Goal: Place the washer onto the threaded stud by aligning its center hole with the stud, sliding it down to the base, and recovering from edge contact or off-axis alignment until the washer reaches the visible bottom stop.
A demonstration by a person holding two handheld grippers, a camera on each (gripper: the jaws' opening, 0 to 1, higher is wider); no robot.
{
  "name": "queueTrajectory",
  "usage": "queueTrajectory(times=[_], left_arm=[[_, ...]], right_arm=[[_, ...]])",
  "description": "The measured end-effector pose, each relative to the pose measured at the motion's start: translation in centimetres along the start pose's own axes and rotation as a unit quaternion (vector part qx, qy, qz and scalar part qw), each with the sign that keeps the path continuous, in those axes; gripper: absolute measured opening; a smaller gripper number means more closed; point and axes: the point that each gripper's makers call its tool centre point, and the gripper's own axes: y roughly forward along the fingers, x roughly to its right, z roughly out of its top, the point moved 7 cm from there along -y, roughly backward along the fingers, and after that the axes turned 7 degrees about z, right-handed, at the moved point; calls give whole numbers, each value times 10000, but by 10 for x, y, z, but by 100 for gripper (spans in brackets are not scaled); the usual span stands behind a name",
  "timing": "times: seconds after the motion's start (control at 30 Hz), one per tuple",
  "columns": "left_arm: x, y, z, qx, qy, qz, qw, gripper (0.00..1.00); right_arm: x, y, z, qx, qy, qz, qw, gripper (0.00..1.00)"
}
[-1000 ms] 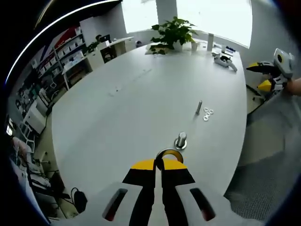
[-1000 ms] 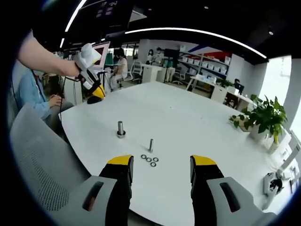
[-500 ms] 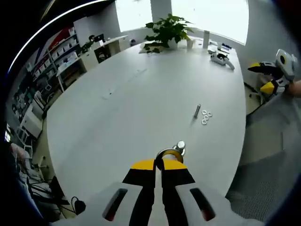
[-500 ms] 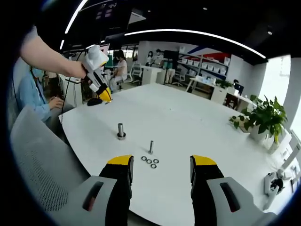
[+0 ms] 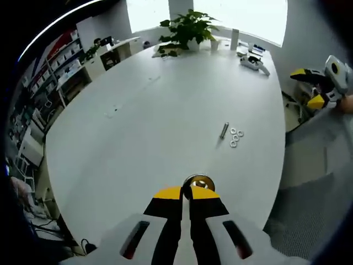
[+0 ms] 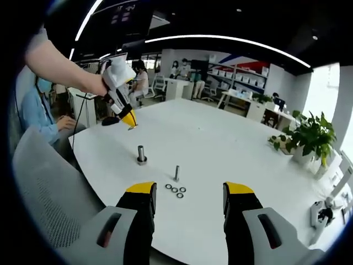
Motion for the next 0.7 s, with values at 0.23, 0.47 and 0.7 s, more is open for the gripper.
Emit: queueTrajectory(times=[0.23,0.47,0.7], left_arm=[[8,19,2,-265,127,-147,9995,1],[14,33,3,-453,215,-190,9986,1],[14,42,1,-593,211,-183,9978,1]], right_arm=[[0,0,0,25,13,9,10000,51],[1,-1,-1,42,56,6,10000,51],[1,-1,0,75,51,9,10000,51]])
